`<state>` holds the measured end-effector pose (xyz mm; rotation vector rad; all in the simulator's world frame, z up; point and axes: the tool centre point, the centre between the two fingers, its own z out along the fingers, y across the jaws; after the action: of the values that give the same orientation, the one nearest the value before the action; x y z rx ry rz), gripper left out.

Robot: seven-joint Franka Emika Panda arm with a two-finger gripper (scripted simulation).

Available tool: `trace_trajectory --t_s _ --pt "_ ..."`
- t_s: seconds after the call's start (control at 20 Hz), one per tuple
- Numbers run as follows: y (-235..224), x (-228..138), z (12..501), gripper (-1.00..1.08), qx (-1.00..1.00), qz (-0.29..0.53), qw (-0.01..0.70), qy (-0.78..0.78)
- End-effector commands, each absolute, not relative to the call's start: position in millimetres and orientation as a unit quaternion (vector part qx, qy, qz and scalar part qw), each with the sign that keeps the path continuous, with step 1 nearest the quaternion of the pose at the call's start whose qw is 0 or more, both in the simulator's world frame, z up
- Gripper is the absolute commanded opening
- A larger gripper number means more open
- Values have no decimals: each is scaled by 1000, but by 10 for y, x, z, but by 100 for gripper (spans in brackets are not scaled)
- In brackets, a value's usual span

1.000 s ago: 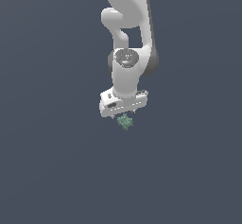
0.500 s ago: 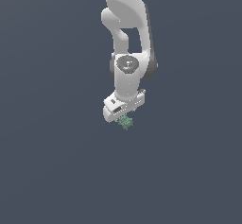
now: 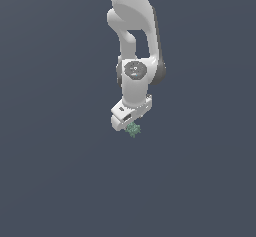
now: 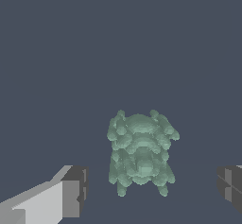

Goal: Pick up the object and move it to a goal position.

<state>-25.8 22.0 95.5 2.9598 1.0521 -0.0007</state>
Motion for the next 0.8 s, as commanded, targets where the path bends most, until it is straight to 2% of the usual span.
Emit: trace_trajectory --t_s 0.0,0.3,0.75 --pt "223 -261 949 100 941 0 0 339" --pt "221 -263 868 100 942 0 0 337" --pt "222 -272 488 100 941 0 0 338"
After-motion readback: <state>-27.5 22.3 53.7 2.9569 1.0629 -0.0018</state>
